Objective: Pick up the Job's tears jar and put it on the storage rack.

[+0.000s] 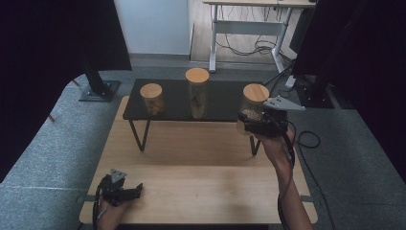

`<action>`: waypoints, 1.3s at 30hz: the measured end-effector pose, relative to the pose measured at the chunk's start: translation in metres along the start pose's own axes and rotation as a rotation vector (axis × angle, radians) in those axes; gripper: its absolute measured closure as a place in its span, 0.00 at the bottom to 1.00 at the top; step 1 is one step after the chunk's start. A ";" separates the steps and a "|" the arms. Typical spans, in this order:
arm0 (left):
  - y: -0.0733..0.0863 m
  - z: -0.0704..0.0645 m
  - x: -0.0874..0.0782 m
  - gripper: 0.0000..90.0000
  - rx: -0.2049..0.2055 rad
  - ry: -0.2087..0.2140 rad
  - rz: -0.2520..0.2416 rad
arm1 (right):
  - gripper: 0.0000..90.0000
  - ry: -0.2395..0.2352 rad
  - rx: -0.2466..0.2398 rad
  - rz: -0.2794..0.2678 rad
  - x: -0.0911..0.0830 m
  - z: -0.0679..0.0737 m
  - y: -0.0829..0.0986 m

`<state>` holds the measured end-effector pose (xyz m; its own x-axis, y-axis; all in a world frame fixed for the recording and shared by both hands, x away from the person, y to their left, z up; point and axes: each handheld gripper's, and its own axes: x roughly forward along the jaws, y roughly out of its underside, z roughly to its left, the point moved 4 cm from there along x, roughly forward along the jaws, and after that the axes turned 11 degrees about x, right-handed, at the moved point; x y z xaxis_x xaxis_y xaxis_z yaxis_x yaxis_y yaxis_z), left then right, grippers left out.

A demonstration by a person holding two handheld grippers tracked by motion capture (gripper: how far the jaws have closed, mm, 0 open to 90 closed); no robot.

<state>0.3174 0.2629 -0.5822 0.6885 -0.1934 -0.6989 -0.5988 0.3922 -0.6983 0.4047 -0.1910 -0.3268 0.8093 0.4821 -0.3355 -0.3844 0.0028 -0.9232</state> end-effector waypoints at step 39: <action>0.000 0.000 0.000 0.02 -0.003 0.002 -0.003 | 0.28 0.034 -0.029 -0.013 0.039 -0.006 -0.032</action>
<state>0.3175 0.2628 -0.5822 0.6893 -0.1967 -0.6973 -0.5979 0.3892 -0.7008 0.4514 -0.1774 -0.3119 0.8290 0.4518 -0.3295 -0.3613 -0.0169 -0.9323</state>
